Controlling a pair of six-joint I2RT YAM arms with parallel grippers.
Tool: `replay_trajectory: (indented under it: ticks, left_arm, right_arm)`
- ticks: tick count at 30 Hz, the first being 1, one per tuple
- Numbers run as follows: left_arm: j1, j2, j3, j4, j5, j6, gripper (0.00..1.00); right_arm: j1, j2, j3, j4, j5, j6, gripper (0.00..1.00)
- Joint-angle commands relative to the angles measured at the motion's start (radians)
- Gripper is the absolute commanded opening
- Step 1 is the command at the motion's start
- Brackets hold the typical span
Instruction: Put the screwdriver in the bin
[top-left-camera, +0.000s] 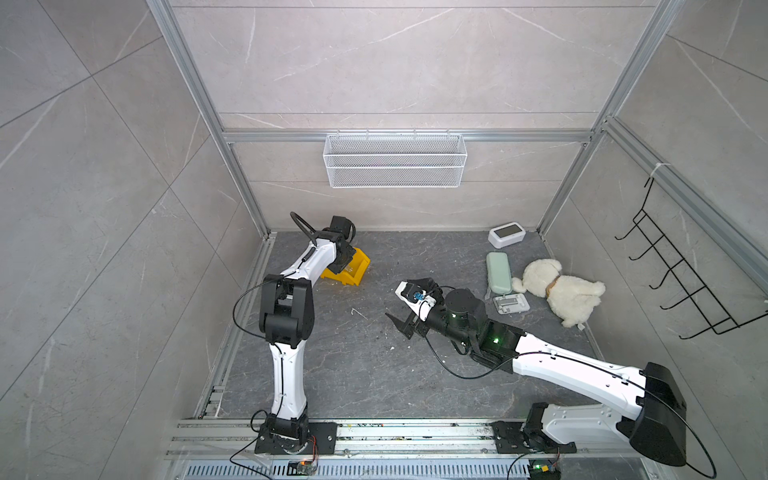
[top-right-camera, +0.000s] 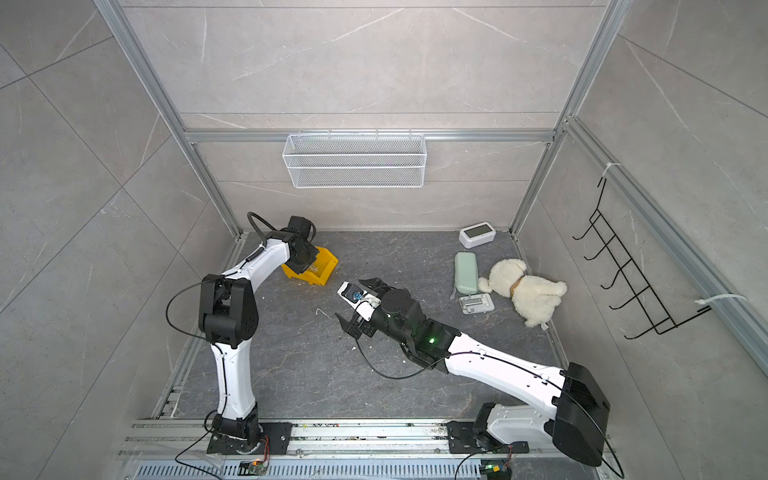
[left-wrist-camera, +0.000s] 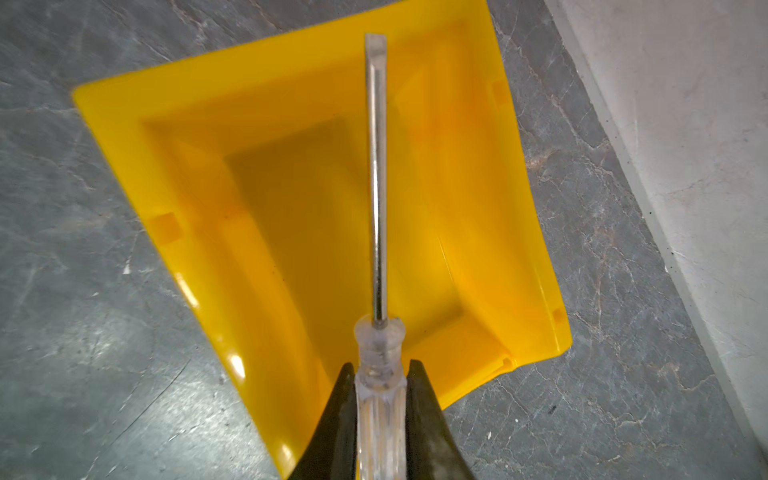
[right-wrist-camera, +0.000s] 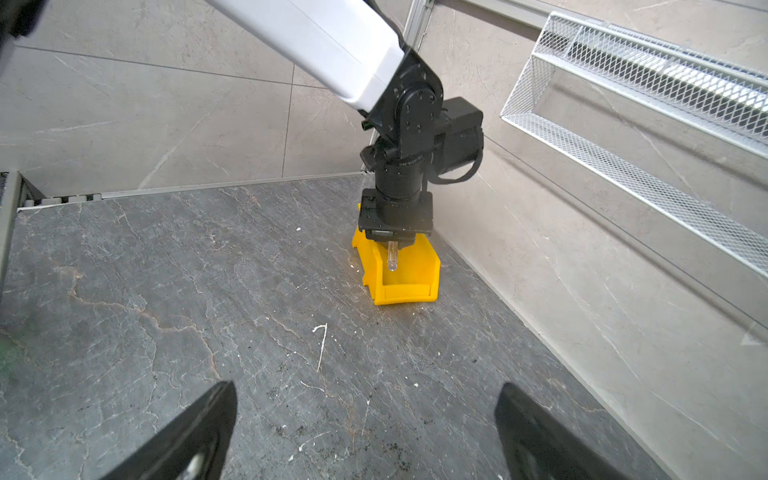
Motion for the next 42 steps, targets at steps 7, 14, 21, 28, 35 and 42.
replay_trajectory:
  ticks: [7,14,21,28,35,42]
  left_arm:
    - [0.004,0.046,0.074,-0.036,0.020,0.008,0.12]
    - [0.005,0.022,0.076,-0.045,0.013,0.015,0.43]
    - [-0.001,-0.047,0.076,-0.044,0.003,0.049,0.57]
    - [-0.031,-0.162,0.066,-0.037,-0.034,0.114,0.81]
    - [-0.081,-0.368,-0.103,0.074,-0.164,0.240,1.00]
    - [-0.111,-0.689,-0.523,0.426,-0.254,0.509,1.00]
  right_arm:
    - [0.004,-0.044,-0.006,-0.025,-0.010,0.027,0.99]
    - [0.005,-0.048,-0.003,-0.024,-0.011,0.026,0.99]
    - [0.005,-0.062,-0.008,-0.008,0.002,0.038,0.99]
    - [0.004,-0.081,-0.036,0.027,0.040,0.074,0.99]
    - [0.004,-0.121,-0.083,0.055,0.104,0.103,0.99]
    - [0.002,-0.186,-0.165,0.082,0.263,0.112,0.99]
